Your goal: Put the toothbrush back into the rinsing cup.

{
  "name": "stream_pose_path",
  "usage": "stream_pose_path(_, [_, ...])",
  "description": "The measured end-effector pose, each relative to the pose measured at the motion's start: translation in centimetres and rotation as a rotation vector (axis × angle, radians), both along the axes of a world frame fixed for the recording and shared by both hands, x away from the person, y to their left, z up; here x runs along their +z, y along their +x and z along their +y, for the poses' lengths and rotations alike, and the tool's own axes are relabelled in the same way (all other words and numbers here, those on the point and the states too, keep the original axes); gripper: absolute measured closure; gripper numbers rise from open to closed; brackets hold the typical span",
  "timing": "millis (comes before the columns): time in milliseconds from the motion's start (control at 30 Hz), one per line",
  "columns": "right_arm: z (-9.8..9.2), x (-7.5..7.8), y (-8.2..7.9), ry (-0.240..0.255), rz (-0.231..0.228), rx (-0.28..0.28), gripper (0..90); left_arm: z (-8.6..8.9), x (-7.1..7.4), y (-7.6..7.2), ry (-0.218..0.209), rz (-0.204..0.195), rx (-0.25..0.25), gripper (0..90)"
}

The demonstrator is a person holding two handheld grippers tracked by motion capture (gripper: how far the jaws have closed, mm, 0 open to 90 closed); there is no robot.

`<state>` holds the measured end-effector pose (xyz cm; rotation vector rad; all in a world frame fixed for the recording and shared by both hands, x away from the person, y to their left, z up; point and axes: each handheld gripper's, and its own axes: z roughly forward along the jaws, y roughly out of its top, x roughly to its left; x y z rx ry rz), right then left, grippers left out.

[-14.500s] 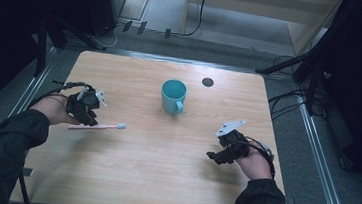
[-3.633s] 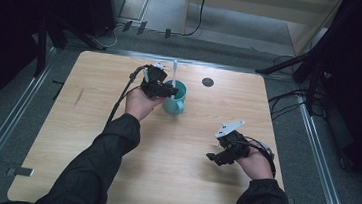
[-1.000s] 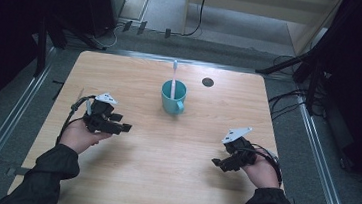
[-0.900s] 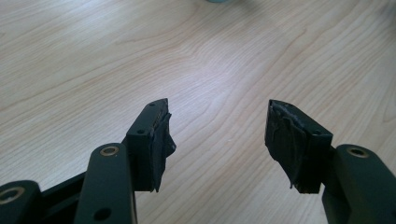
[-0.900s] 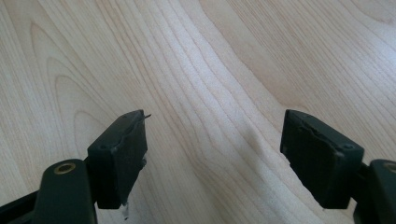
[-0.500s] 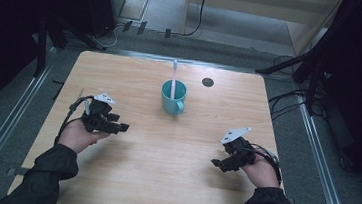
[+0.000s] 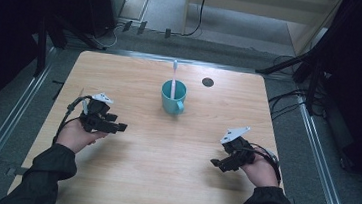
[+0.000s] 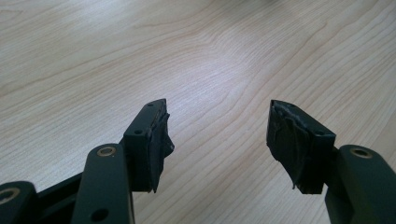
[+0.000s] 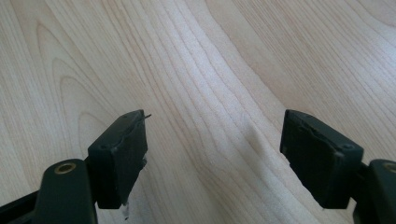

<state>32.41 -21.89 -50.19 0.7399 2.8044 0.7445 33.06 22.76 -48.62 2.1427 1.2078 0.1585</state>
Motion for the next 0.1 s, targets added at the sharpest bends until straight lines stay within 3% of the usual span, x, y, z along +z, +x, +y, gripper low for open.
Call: stream_pose_path(100, [0.02,-0.02,0.0,0.0,-0.001,0.002,23.5,-0.18,-0.16,0.06,0.011,0.012,-0.012,37.9])
